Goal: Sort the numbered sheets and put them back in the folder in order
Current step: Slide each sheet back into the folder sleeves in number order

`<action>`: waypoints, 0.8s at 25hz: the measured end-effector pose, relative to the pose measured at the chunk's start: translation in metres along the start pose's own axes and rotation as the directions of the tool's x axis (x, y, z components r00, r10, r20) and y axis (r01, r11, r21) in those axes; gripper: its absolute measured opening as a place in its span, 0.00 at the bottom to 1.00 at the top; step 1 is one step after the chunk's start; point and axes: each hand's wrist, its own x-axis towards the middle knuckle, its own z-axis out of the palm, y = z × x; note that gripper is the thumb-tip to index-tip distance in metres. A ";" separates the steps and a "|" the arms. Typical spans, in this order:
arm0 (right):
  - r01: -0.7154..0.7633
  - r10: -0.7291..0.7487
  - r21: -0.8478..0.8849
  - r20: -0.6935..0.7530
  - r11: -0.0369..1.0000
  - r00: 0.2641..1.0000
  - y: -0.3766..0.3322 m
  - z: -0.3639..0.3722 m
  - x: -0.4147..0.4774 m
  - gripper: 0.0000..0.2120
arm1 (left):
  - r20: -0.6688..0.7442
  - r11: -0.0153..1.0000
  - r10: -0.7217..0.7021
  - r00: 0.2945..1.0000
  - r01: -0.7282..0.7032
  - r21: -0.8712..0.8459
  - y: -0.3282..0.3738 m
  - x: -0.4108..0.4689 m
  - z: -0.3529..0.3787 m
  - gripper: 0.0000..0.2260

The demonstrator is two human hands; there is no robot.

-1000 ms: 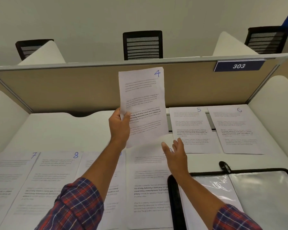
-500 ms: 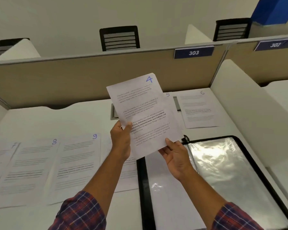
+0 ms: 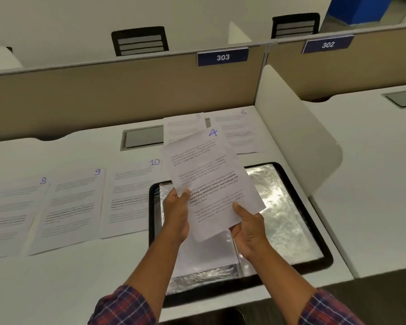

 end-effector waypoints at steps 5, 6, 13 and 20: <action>0.001 -0.004 -0.020 -0.119 1.000 0.993 -0.007 -0.049 -0.028 0.19 | -0.008 0.995 -0.076 0.997 0.076 0.068 -0.036 -0.037 0.019 0.09; 0.005 -0.010 -0.034 -0.148 0.999 0.989 -0.008 -0.056 -0.035 0.18 | -0.002 0.993 -0.085 0.996 0.085 0.087 -0.042 -0.042 0.021 0.09; 0.087 -0.079 0.025 -0.241 0.996 0.967 -0.013 -0.094 -0.079 0.17 | 0.085 0.976 -0.135 0.987 0.118 0.184 -0.066 -0.071 0.027 0.09; 0.130 -0.098 0.079 -0.324 0.988 0.941 -0.017 -0.148 -0.117 0.17 | 0.296 0.701 0.053 0.954 -0.246 0.669 -0.102 -0.087 0.028 0.08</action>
